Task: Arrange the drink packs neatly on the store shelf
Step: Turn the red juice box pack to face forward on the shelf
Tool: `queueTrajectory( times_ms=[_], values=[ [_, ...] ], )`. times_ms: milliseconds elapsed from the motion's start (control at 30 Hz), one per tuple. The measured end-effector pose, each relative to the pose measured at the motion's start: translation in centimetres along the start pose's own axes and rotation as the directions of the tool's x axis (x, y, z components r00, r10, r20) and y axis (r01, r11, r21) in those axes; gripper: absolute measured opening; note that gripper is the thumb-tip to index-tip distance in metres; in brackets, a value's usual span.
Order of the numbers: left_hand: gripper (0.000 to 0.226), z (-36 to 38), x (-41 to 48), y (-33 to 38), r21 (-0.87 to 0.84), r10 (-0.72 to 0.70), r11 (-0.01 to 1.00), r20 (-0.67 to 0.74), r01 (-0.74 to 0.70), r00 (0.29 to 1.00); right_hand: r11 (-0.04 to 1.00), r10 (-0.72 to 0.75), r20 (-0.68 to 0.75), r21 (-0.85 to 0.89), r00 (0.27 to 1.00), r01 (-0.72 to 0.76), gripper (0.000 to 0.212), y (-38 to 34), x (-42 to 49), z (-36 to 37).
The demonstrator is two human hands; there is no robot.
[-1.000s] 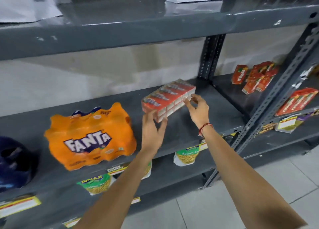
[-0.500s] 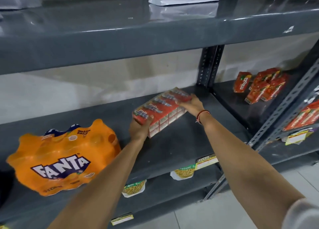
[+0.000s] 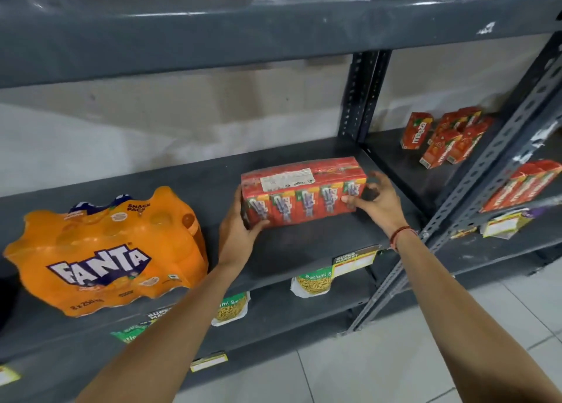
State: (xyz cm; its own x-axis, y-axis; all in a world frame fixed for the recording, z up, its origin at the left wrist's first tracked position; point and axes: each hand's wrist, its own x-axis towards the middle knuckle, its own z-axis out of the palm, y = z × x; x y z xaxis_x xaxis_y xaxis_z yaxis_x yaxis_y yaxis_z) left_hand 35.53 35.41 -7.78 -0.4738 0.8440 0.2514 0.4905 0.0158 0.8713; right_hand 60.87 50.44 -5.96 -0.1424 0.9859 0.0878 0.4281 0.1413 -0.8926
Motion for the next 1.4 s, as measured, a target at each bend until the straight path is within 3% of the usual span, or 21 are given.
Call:
queueTrajectory(
  times_ms=[100,167,200,300,400,500,633,733,867,933,1000,1100,1167,1200,1267,1400],
  values=[
    [0.069,0.7,-2.1,1.5,-0.035,-0.117,0.993,-0.175,0.113,0.978,0.993,0.016,0.14,0.114,0.99,-0.032,0.115,-0.6,-0.9,-0.9],
    [0.059,2.1,-4.8,3.3,-0.124,-0.181,0.981,-0.319,0.148,0.93,0.973,0.006,0.188,0.225,0.982,-0.049,0.12,-1.6,-1.1,-0.8],
    [0.051,3.1,-6.2,4.2,-0.159,-0.194,0.976,-0.323,0.149,0.926,0.958,0.004,0.199,0.279,0.98,-0.06,0.117,-2.3,-1.1,-0.6],
    [0.046,6.1,-8.8,6.4,-0.279,-0.239,0.937,-0.075,0.21,0.968,0.911,0.022,0.269,0.392,0.963,-0.131,0.099,-3.6,-1.3,0.0],
    [0.073,7.7,-7.8,7.5,-0.254,-0.168,0.945,0.164,0.206,0.972,0.919,0.044,0.245,0.37,0.968,-0.136,0.077,-4.0,-2.4,-0.2],
    [0.106,8.7,-6.7,7.7,-0.217,-0.134,0.954,0.314,0.208,0.94,0.948,0.039,0.129,0.307,0.991,-0.078,0.049,-3.7,-4.4,-0.3],
    [0.134,7.7,-4.3,6.3,-0.103,-0.094,0.984,0.391,0.145,0.916,0.927,0.105,-0.067,0.368,0.992,-0.073,0.061,-2.6,-8.0,0.0],
    [0.135,6.1,-1.2,6.1,-0.024,-0.043,0.998,0.536,0.066,0.843,0.879,0.089,-0.199,0.476,0.976,0.017,0.044,-2.4,-12.0,2.1],
    [0.112,3.7,1.2,4.9,0.038,0.004,0.999,0.645,-0.037,0.764,0.842,0.045,-0.282,0.527,0.958,0.116,0.032,-3.7,-16.3,6.4],
    [0.081,2.0,1.2,3.0,-0.054,-0.014,0.997,0.618,0.06,0.786,0.837,0.04,-0.243,0.537,0.969,0.1,0.034,-4.5,-17.2,8.2],
    [0.052,0.6,0.8,1.1,-0.177,-0.073,0.966,0.511,0.188,0.857,0.859,0.011,-0.161,0.507,0.987,0.073,0.043,-5.1,-17.3,9.4],
    [0.036,-0.5,-0.2,-0.1,-0.324,-0.271,0.899,0.113,0.293,0.956,0.924,-0.088,-0.039,0.369,0.995,0.097,0.044,-5.8,-15.6,9.1],
    [0.038,-0.4,-0.9,0.6,-0.351,-0.392,0.876,-0.12,0.33,0.912,0.934,-0.077,-0.146,0.334,0.986,0.122,0.036,-6.0,-12.8,7.2],
    [0.049,0.0,-1.3,1.3,-0.375,-0.398,0.865,-0.109,0.334,0.911,0.939,-0.042,-0.231,0.323,0.972,0.118,0.037,-5.8,-11.0,6.0],
    [0.067,0.9,-2.1,2.6,-0.41,-0.298,0.864,0.051,0.292,0.953,0.958,0.029,-0.306,0.279,0.952,0.06,0.053,-5.0,-7.2,3.4],
    [0.073,2.1,-3.0,3.2,-0.44,-0.194,0.874,0.077,0.208,0.978,0.953,0.159,-0.102,0.274,0.982,-0.126,0.079,-3.6,-1.3,0.8]
  ],
)
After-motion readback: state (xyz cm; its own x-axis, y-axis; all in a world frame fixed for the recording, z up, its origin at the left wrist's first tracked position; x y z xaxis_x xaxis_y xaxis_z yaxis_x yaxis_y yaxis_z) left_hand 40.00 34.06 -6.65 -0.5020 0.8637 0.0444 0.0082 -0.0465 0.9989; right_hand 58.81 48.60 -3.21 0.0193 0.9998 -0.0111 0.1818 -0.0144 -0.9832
